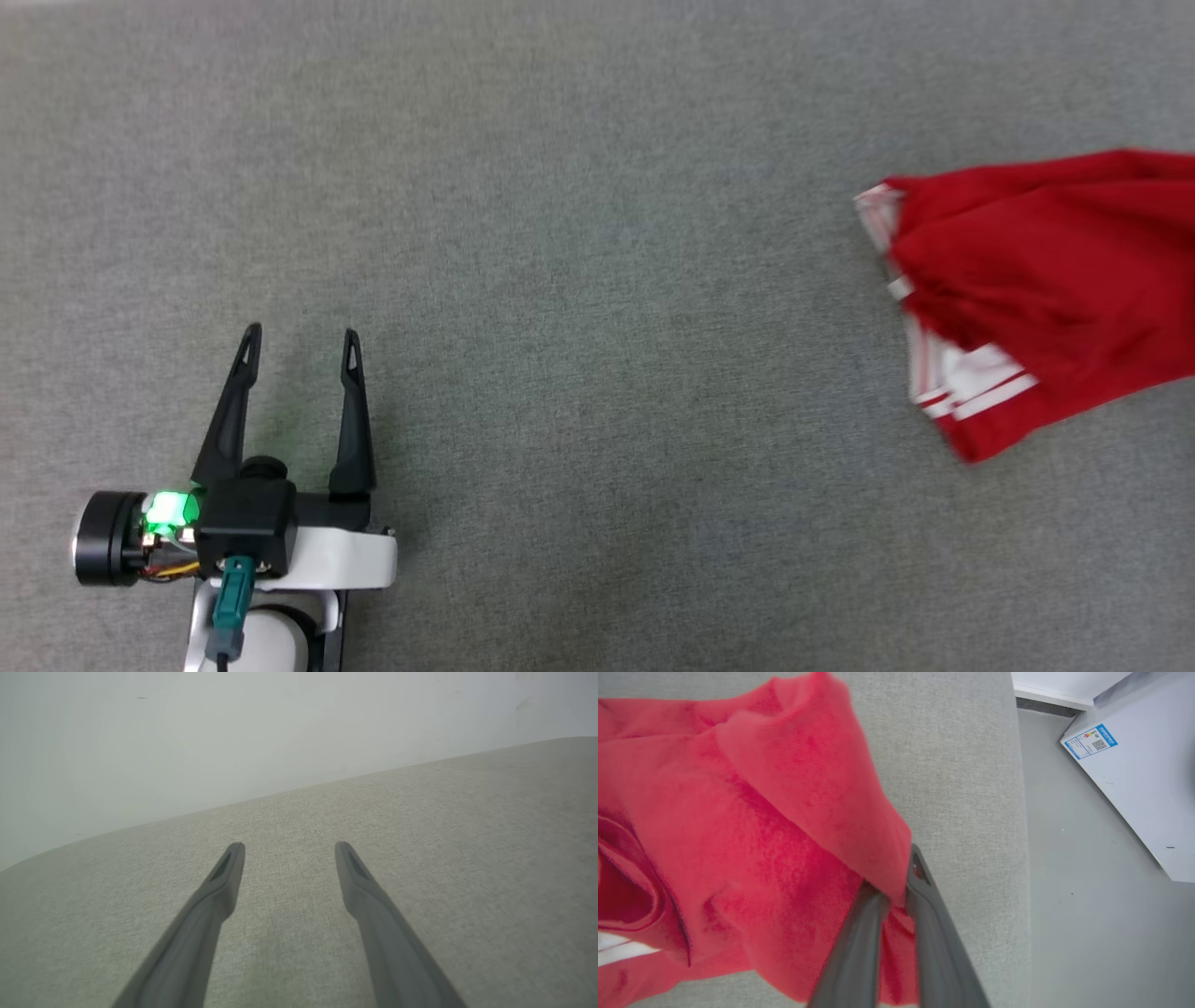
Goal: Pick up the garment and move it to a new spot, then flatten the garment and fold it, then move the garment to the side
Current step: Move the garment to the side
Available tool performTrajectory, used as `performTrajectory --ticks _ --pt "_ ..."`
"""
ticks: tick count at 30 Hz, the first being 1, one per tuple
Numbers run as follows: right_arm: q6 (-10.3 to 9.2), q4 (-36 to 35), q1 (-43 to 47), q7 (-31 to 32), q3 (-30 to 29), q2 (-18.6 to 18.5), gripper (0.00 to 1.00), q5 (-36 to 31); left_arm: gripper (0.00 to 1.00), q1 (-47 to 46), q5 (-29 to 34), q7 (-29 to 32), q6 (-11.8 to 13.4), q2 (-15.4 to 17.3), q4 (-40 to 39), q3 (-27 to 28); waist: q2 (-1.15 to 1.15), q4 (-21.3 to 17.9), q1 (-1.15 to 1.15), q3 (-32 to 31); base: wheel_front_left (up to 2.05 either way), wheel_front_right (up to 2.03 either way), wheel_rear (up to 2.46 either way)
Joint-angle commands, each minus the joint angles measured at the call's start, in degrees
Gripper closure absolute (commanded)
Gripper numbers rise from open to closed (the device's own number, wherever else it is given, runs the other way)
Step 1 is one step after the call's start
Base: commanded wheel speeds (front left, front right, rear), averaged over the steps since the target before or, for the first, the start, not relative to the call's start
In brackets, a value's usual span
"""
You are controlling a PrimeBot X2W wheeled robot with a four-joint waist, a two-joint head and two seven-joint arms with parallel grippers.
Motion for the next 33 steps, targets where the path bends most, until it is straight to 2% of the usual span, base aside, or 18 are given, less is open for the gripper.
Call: performTrajectory --ticks 1,7,15,22,23,24,25,33 --pt "-0.11 0.71 -1.25 -0.11 -1.25 -0.85 1.0 -0.61 0.0 -1.07 0.28 -0.13 0.16 0.37 -0.49 -0.23 0.0 0.77 -0.01 2.58 0.0 0.0 0.0" --pt "-0.11 5.81 -3.76 -0.07 -10.79 -2.41 1.0 -3.93 0.0 -3.8 0.69 -0.13 0.61 1.24 -2.61 -0.68 0.0 2.15 -0.01 8.02 0.0 0.0 0.0" --pt "-0.11 11.61 -7.27 0.23 -20.77 -1.45 1.0 -8.24 0.0 -5.8 0.77 -0.13 1.6 2.18 -4.19 -1.46 0.0 3.03 -0.01 11.05 0.0 0.0 0.0" --pt "-0.11 15.05 -8.7 -0.92 -24.4 -1.1 1.0 -11.13 0.0 -6.09 0.26 -0.13 2.36 2.67 -4.48 -2.02 0.0 3.53 -0.01 11.28 0.0 0.0 0.0" --pt "-0.11 15.55 -8.74 -1.08 -24.5 -0.6 0.78 -11.18 0.0 -6.05 0.22 -0.13 2.52 2.68 -4.44 -2.06 0.0 3.52 -0.01 11.07 0.0 0.0 0.0" --pt "-0.11 15.91 -8.76 -1.41 -24.55 -0.29 0.23 -11.41 0.0 -5.93 0.19 -0.13 2.69 2.69 -4.35 -2.05 0.0 3.5 -0.01 10.8 0.0 0.0 0.0" --pt "-0.11 16.25 -8.9 -1.59 -24.57 -0.16 0.0 -11.76 0.0 -5.76 0.07 -0.13 2.76 2.68 -4.2 -2.1 0.0 3.48 -0.01 10.43 0.0 0.0 0.0" --pt "-0.1 14.98 -8.86 -6.6 -20.13 1.74 0.0 -10.84 0.0 -3.42 -0.98 -0.13 3.48 2.39 -3.14 -2.4 0.0 3.42 -0.01 4.56 0.0 0.0 0.0"
